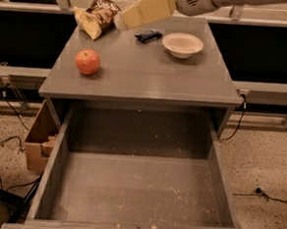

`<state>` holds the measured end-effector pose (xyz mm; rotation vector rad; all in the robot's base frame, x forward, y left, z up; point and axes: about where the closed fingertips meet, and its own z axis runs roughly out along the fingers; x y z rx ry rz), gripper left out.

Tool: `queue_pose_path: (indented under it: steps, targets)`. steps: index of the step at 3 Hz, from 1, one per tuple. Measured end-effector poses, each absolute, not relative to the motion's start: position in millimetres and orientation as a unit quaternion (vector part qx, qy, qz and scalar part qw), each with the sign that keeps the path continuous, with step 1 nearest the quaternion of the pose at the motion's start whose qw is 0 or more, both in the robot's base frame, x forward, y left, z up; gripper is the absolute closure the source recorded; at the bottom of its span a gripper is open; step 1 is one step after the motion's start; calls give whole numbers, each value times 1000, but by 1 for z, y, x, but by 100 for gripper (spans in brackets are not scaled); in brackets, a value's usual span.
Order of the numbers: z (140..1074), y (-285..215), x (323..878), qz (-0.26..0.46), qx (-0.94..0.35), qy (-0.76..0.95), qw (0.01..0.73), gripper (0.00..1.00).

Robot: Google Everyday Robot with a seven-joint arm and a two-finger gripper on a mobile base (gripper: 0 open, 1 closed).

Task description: Pick apple from top drawer and place on counter

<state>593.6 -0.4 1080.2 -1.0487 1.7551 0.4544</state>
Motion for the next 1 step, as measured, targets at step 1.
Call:
queue_pose_path:
  steps: [1]
  targets:
    - [1062, -71, 559, 154, -302, 771, 539, 0]
